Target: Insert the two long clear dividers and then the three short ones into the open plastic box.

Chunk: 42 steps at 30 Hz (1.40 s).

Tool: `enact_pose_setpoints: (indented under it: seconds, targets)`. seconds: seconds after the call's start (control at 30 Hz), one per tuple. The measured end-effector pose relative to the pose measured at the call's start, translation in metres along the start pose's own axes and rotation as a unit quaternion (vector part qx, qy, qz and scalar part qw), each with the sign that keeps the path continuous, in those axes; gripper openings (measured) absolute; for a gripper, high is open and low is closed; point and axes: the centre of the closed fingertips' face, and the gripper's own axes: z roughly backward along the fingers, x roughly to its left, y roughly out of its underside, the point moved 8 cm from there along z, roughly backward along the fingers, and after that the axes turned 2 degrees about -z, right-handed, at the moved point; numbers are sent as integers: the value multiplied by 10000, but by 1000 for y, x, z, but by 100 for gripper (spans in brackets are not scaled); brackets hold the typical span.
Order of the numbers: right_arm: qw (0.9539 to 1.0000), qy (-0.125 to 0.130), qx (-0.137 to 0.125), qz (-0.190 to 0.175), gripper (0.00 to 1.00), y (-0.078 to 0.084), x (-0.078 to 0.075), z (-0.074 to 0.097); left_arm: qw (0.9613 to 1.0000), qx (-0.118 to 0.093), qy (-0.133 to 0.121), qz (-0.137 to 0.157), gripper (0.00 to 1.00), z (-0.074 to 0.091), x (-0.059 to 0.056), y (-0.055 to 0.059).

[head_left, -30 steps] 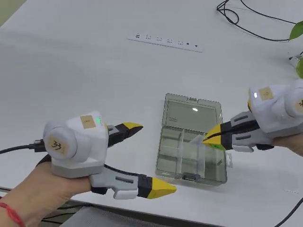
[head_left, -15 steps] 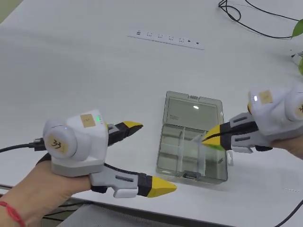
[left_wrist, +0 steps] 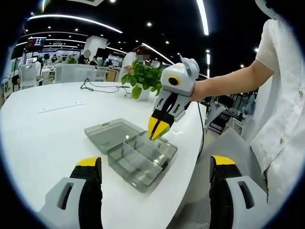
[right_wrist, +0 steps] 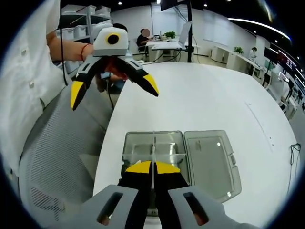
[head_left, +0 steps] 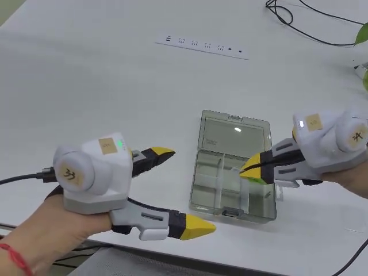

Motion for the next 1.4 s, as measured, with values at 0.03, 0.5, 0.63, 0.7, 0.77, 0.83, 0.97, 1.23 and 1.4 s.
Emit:
enact_pose_setpoints:
  seconds: [0.03,0.5,0.63,0.7,0.77,0.83,0.97,1.23,1.4]
  targets:
    - [10000,-1,20,6,2,0,0,-1,10000,0,5,1,96,0,0,0]
    - [9988,-64,488,-38,2,8,-3,-25,10000,3,20,8,96,0,1,1]
    - [9977,-73,672,11,2,10,-3,-31,10000,-4,21,12,96,0,1,1]
    - [9967,-66,801,84,2,12,-3,-34,10000,-3,19,6,96,0,1,1]
    - [9960,-63,884,129,2,12,-3,-36,10000,-8,16,14,96,0,1,1]
    - [9952,-69,963,164,2,13,-3,-38,10000,-7,13,13,96,0,2,2]
    - [9941,-89,1056,213,2,13,-3,-40,10000,2,14,11,96,1,2,2]
    - [9942,-30,1069,73,3,13,-2,-39,10000,8,18,10,95,1,1,2]
    - [9963,67,859,-77,5,9,-1,-35,10000,-16,21,-6,95,2,1,0]
